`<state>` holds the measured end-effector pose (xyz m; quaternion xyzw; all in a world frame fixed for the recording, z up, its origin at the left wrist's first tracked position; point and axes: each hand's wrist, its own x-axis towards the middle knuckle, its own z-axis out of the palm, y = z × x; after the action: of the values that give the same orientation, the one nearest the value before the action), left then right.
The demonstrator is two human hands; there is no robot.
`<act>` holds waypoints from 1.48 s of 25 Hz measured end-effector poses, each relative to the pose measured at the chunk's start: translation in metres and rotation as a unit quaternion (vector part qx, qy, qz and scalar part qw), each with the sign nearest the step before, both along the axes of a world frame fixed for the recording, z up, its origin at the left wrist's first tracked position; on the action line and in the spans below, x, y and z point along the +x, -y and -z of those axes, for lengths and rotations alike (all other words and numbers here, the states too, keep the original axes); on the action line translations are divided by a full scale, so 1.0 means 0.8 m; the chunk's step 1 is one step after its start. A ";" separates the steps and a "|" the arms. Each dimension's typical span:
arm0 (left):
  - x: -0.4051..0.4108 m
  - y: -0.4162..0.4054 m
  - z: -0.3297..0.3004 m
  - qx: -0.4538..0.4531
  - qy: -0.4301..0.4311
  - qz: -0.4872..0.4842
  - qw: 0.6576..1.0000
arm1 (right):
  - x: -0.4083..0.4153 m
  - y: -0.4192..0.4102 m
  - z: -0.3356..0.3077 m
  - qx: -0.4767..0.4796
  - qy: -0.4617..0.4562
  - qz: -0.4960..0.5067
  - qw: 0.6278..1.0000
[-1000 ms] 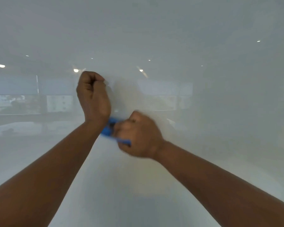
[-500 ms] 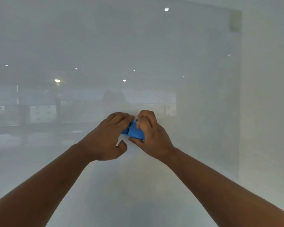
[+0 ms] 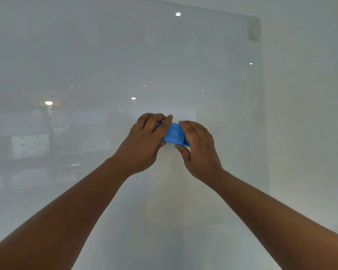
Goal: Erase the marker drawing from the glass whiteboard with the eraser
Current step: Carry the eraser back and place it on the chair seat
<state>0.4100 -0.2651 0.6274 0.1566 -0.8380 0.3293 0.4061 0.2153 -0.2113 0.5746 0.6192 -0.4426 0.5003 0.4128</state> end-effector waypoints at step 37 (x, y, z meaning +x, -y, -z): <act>-0.559 -0.350 0.885 0.459 0.494 0.252 0.694 | -0.319 -0.524 0.862 0.404 0.419 0.360 0.729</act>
<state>-0.0374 0.0153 -0.0806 -0.0788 -0.9728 -0.1808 -0.1212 -0.0401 0.2083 -0.1151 0.2494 -0.9207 0.2965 0.0457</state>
